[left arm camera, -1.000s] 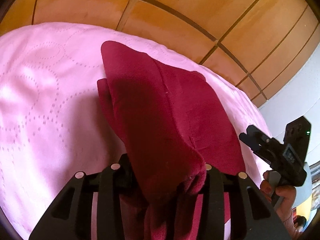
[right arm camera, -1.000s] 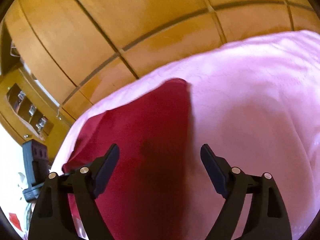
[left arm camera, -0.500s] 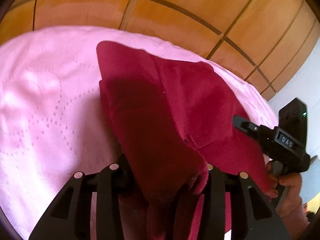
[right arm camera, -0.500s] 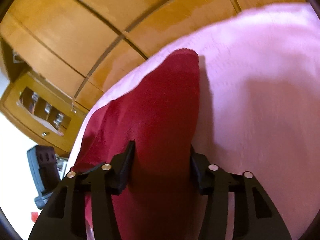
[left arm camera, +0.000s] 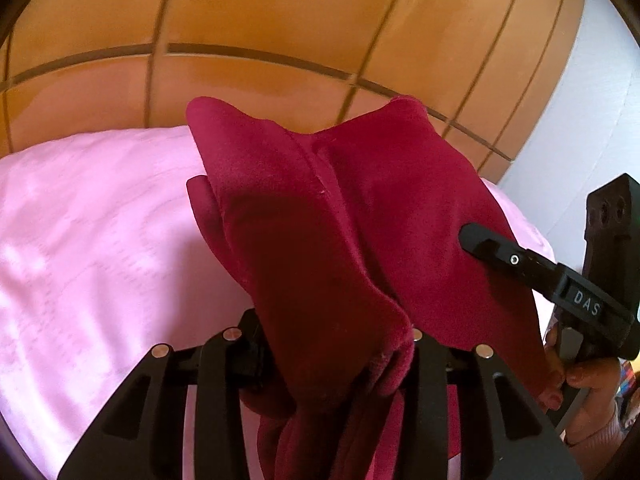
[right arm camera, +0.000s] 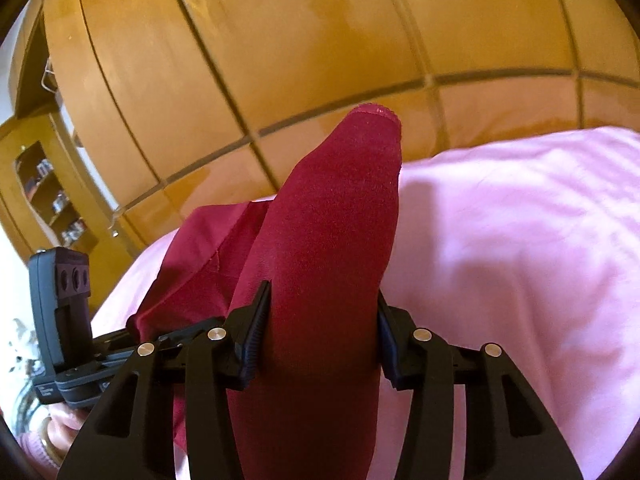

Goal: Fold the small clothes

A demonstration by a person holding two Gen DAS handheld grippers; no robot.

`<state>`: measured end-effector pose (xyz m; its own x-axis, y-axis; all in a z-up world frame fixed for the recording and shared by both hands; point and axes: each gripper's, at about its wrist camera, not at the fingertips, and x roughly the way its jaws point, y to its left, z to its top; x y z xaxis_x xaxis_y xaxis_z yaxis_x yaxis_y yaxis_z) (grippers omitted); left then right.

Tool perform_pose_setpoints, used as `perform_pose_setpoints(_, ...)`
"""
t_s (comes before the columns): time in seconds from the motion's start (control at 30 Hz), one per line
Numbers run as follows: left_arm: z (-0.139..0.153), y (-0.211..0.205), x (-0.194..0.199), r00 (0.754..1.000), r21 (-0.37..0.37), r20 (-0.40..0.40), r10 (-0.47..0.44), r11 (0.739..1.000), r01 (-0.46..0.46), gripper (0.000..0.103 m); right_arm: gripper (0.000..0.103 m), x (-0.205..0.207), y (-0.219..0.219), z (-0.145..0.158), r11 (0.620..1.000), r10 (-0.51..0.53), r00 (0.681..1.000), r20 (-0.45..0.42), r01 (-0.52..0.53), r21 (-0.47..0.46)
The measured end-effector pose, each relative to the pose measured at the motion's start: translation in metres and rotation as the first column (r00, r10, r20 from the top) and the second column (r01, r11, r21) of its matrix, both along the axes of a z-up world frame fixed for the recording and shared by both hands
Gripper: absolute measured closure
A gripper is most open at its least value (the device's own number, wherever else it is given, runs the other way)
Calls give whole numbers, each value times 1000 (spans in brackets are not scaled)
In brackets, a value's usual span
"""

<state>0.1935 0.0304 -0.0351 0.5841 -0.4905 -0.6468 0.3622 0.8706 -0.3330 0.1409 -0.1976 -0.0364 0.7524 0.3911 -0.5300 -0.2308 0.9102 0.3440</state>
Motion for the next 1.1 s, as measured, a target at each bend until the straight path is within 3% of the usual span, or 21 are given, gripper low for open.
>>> perform_pose_setpoints(0.57, -2, -132, 46, 983, 3, -44, -177, 984, 177, 66, 56, 4, -109, -6, 966, -249, 968, 38, 251, -65)
perform_pose_setpoints(0.87, -16, -190, 75, 976, 2, -80, -201, 979, 202, 64, 56, 21, -155, -22, 933, -348, 937, 37, 350, -86)
perform_pose_setpoints(1.03, -45, -195, 102, 979, 48, -149, -140, 988, 148, 52, 55, 38, -175, -56, 904, -420, 906, -62, 411, -115)
perform_pose_setpoints(1.1, -51, -188, 101, 983, 48, -133, -125, 990, 133, 35, 51, 41, -187, -71, 899, -437, 893, -112, 430, -81)
